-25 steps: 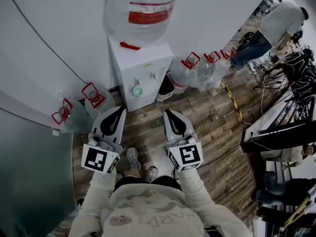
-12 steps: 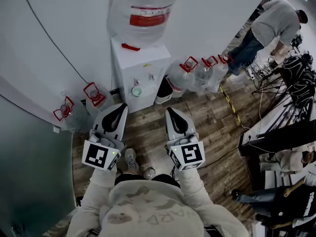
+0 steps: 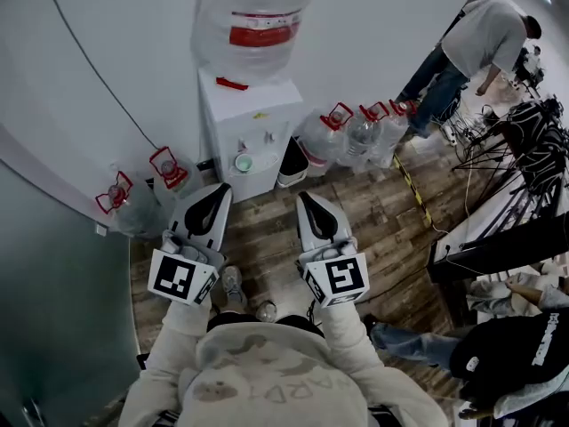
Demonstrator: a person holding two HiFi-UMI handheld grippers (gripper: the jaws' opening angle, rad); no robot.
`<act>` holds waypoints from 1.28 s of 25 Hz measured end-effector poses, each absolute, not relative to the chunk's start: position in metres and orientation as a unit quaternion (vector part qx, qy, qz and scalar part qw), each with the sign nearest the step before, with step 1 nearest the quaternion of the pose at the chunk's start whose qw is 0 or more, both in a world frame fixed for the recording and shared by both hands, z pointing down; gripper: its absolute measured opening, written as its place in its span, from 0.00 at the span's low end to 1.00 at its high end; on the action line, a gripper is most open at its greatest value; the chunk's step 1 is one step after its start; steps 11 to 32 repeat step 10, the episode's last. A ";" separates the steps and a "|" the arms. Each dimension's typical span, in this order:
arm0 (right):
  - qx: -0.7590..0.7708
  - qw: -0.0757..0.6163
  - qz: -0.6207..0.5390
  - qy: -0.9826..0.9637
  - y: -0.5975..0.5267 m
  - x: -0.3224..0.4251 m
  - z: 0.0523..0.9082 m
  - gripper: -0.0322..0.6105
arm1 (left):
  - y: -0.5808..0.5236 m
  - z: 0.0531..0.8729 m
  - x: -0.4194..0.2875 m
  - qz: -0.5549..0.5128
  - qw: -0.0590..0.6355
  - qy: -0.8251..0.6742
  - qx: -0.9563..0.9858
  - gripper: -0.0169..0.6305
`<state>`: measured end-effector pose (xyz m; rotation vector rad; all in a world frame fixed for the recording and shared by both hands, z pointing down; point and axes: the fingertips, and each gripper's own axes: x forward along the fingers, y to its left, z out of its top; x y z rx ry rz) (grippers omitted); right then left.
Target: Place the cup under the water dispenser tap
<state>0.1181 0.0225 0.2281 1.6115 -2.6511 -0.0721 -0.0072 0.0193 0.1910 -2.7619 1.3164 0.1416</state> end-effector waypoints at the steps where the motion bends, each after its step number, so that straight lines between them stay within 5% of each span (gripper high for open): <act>1: 0.518 0.021 -0.025 -0.855 0.024 0.119 0.227 0.06 | 0.021 0.190 -0.006 0.047 0.040 0.429 -0.901 0.04; 32: 0.514 0.023 -0.032 -0.857 0.025 0.115 0.218 0.06 | 0.022 0.186 -0.002 0.048 0.038 0.423 -0.904 0.04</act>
